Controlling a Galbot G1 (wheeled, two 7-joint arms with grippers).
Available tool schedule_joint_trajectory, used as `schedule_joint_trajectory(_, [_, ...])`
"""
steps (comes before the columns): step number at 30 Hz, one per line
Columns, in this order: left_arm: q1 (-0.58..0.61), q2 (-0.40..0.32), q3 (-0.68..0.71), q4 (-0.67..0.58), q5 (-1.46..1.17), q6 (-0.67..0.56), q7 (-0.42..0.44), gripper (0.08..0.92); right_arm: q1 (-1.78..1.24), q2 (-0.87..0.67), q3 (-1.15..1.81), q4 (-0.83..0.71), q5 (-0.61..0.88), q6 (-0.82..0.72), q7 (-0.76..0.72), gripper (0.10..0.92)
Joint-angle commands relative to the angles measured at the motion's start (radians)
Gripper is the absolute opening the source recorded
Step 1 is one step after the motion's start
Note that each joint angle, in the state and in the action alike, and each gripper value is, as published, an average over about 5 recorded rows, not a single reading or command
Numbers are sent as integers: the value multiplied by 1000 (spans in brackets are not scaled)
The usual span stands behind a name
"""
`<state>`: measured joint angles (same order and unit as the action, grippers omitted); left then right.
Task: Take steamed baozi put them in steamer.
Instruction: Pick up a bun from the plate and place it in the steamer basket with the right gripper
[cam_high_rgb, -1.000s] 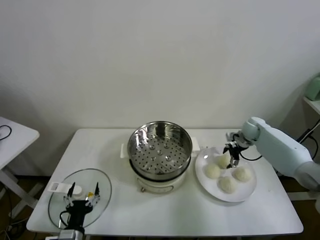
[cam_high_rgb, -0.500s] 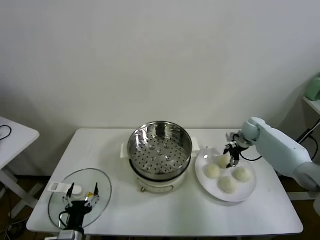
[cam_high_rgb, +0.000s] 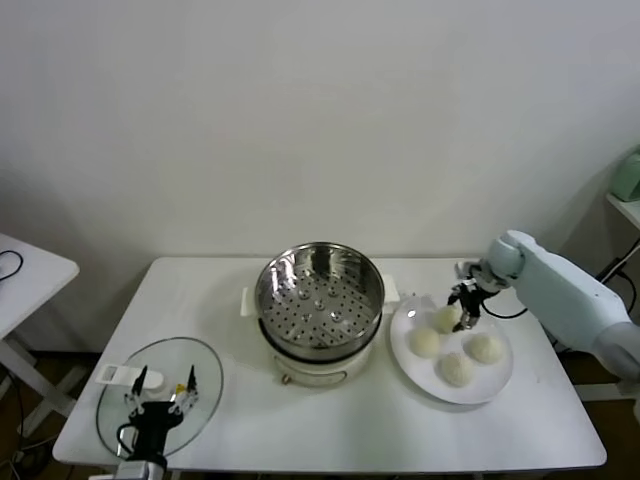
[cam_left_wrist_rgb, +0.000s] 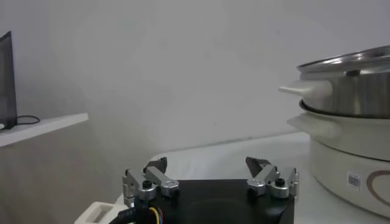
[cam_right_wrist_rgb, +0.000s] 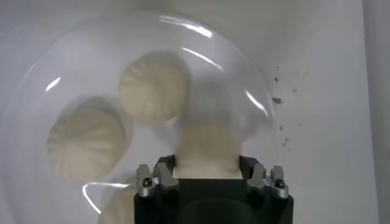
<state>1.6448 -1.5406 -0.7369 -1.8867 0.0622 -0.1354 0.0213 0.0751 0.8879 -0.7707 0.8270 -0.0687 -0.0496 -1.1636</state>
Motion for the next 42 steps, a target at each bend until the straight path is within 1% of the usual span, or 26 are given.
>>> schedule_joint_trajectory(1, [1,3,0,-5,0,2,1,823,219,-36,-135,131,47,55,-26,687])
schedule_joint_trajectory(5, [4,3,2,-7,3,3,2,823,358,-32,-201,221,37,127,-45,687])
schedule_joint_trajectory(12, [9,1,7,-7,11,4,3,823,545,31,-273,346,-45,259,-46,687])
schedule_joint_trajectory(16, [16,3,9,-9,14,4,6,823,579,87,-274,408,-98,297,-48,687])
schedule_joint_trajectory(21, [21,7,7,-12,13,4,7,823,564,181,-271,460,-142,308,-48,687])
schedule_joint_trajectory(25, [22,10,5,-14,13,4,7,823,515,269,-265,461,-175,309,-46,687])
schedule_joint_trajectory(32, [25,7,4,-20,13,7,7,823,399,386,-260,416,-268,324,-44,687])
schedule_joint_trajectory(36, [26,4,3,-25,8,10,7,823,347,424,-255,386,-330,350,-43,687])
schedule_joint_trajectory(42, [26,-6,6,-29,2,13,6,823,292,437,-270,368,-417,386,-39,687])
